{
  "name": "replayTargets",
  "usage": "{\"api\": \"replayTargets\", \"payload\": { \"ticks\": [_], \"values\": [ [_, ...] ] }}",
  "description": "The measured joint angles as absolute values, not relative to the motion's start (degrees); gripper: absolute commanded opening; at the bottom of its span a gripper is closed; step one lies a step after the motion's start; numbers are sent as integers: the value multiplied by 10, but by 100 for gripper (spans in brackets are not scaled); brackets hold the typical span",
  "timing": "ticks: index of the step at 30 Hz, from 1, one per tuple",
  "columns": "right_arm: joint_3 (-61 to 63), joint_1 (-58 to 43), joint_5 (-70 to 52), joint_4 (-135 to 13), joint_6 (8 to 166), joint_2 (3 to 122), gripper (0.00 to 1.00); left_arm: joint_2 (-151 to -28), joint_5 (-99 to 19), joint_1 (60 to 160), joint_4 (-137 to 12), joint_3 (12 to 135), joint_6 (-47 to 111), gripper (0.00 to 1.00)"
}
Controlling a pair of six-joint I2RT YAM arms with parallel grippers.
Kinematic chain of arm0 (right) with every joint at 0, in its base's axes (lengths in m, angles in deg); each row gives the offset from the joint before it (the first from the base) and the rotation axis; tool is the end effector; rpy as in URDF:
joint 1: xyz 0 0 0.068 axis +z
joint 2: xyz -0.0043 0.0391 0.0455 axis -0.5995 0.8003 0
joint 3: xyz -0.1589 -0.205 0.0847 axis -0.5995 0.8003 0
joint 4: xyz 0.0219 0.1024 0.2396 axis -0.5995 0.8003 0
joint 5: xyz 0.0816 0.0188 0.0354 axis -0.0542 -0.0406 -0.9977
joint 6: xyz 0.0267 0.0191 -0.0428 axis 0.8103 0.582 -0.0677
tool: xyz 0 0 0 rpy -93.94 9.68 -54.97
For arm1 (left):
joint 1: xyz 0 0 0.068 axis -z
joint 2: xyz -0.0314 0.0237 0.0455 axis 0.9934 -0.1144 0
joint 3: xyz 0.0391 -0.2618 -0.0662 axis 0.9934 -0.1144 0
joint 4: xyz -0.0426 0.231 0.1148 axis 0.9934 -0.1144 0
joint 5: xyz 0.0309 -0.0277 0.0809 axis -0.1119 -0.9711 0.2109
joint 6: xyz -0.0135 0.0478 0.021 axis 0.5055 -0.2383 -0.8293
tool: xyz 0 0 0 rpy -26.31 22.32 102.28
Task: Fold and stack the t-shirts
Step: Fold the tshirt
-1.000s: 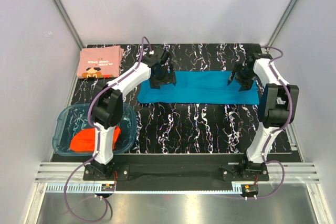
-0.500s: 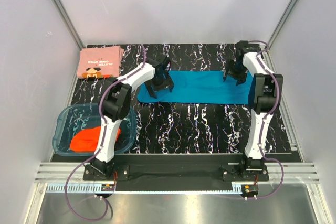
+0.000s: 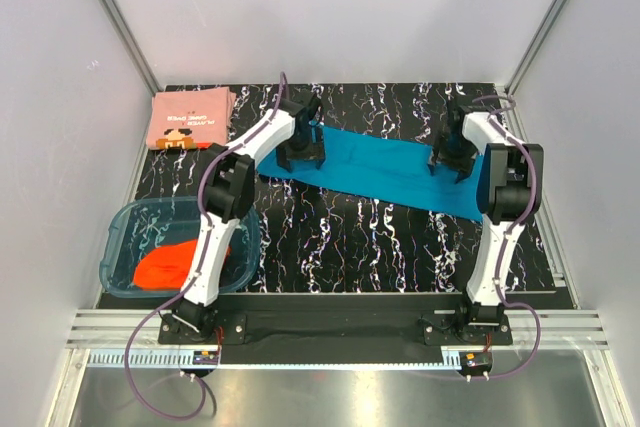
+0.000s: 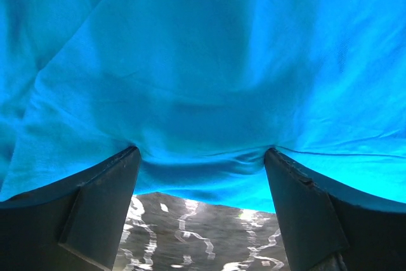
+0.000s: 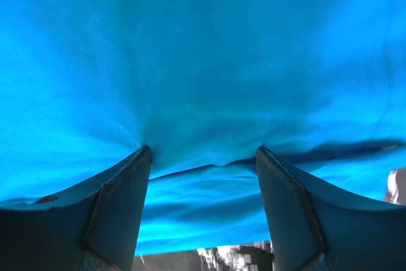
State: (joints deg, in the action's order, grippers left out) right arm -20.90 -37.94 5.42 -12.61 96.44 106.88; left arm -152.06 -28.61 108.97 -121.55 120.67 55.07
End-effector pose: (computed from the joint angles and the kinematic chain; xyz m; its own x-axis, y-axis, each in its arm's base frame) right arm 0.4422 -0.0126 0.1596 -0.9239 0.2953 -0.2431 0.3150 0.9480 -0.0454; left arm 0.4470 -0.2113 0.1668 -0.9549 -0.1694 -0.2438 -0.1494 0.9838 -0.0986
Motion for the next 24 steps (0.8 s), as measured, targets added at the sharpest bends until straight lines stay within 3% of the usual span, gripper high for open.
{"api": "replayTargets", "payload": {
  "ticks": [8,14,19,24],
  "values": [
    [-38,-343,20,-113,1013,961,78,-1585,-287,1087,-1254,1321,389,86],
    [70,-211,-72,-99,1086,897,80,-1594,-322,1079,-1229,1336,321,86],
    [78,-98,-169,-110,1144,890,81,-1599,-385,1065,-1160,1340,305,86],
    [24,-94,-180,-88,1148,874,82,-1608,-450,1042,-1076,1344,307,87]
  ]
}}
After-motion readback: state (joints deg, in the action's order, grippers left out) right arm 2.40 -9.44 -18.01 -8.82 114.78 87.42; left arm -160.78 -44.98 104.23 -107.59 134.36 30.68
